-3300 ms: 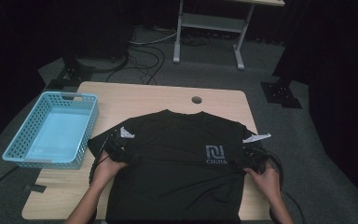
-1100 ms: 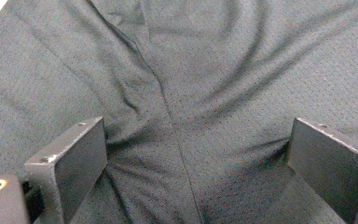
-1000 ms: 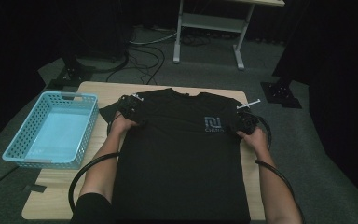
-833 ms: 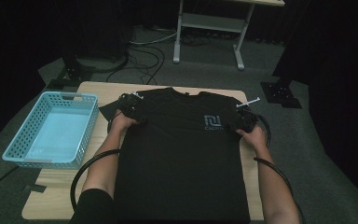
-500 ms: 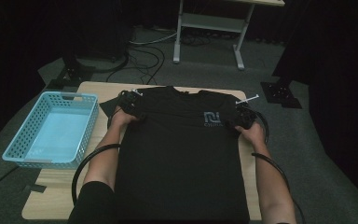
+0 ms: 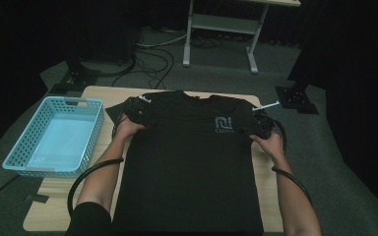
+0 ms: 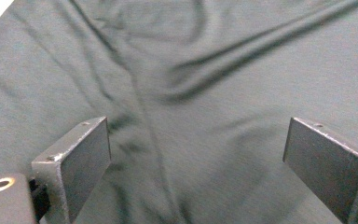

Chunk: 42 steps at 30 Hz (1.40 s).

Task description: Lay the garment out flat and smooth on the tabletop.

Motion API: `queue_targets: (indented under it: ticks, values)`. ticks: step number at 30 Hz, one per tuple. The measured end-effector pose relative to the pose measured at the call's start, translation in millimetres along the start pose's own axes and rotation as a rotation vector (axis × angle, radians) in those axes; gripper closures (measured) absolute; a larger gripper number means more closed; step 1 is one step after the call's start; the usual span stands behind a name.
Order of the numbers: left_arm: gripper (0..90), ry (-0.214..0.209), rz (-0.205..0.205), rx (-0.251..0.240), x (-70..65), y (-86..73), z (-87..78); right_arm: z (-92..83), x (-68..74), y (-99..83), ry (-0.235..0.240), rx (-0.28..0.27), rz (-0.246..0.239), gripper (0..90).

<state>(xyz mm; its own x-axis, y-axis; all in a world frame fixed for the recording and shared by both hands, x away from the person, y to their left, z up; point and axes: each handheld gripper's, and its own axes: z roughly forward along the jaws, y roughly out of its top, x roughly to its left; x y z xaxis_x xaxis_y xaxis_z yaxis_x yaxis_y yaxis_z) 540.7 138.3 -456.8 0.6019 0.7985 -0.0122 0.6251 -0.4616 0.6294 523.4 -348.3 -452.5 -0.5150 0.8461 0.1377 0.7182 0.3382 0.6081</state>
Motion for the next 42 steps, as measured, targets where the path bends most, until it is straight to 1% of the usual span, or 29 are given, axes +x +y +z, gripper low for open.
queue_targets:
  ticks: [2, 4, 7, 8, 9, 11, 17, 20, 21, 27, 29, 34, 37, 42]
  values:
    - [6.5, -0.006, 0.005, -0.007, -5.1, -3.8, -5.0, -7.0, 4.4, -5.5, 0.011, -0.013, -0.001, 16.4]
    - [6.5, -0.014, -0.002, -0.024, -10.4, -7.5, -10.8, -13.3, 8.9, -10.7, 0.020, -0.020, -0.004, 16.4]
    - [6.5, -0.024, 0.012, -0.032, -18.6, -11.7, -19.4, -20.6, 14.8, -18.5, 0.026, -0.019, -0.013, 16.4]
    - [6.5, -0.024, 0.012, -0.032, -18.6, -11.7, -19.4, -20.6, 14.8, -18.5, 0.026, -0.019, -0.013, 16.4]
    - [6.5, -0.027, 0.019, -0.038, -23.1, -14.2, -24.1, -22.6, 16.3, -20.9, 0.024, -0.017, -0.020, 16.4]
    - [6.5, -0.030, 0.030, -0.040, -27.4, -17.1, -29.6, -27.1, 20.3, -27.3, 0.032, -0.028, -0.018, 16.4]
    - [6.5, -0.041, 0.032, -0.062, -37.2, -29.3, -43.9, -31.1, 33.1, -41.8, 0.052, -0.032, -0.040, 16.4]
    - [6.5, -0.042, 0.041, -0.060, -42.1, -36.8, -49.2, -32.0, 37.7, -47.7, 0.055, -0.029, -0.049, 16.4]
    - [6.5, -0.045, 0.038, -0.065, -43.8, -39.3, -50.6, -32.4, 38.8, -49.5, 0.058, -0.029, -0.052, 16.4]
    - [6.5, -0.057, 0.043, -0.080, -52.7, -50.6, -58.5, -37.6, 46.2, -61.3, 0.072, -0.047, -0.057, 16.4]
    - [6.5, -0.062, 0.054, -0.080, -55.8, -53.7, -60.9, -39.3, 48.2, -65.8, 0.074, -0.052, -0.062, 16.4]
    - [6.5, -0.071, 0.064, -0.088, -62.1, -61.0, -67.2, -45.6, 52.2, -76.3, 0.081, -0.064, -0.065, 16.4]
    - [6.5, -0.074, 0.077, -0.090, -65.6, -65.2, -70.9, -50.7, 54.9, -82.4, 0.085, -0.078, -0.071, 16.4]
    - [6.5, -0.082, 0.085, -0.100, -71.1, -73.4, -76.6, -56.7, 59.7, -93.9, 0.094, -0.088, -0.077, 16.4]
